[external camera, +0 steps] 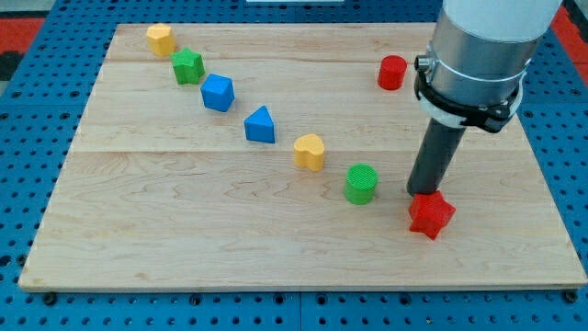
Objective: Place the arm above the red circle
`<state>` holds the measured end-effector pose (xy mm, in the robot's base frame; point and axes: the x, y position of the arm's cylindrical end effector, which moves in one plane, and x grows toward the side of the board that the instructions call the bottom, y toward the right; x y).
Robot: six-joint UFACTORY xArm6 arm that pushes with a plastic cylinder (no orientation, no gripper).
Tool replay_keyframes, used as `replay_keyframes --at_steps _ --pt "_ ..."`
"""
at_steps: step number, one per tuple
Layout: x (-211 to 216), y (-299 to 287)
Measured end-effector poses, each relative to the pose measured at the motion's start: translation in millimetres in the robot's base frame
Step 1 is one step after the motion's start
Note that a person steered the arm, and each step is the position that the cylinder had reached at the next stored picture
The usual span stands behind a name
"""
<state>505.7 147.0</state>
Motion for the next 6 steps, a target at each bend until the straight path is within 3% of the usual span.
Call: replay_keyframes --at_steps 1,2,4,6 --pt "-6.3 7.7" --pt "-39.1 7.9" --pt "-119.4 37.2" --pt "-229.8 58.0"
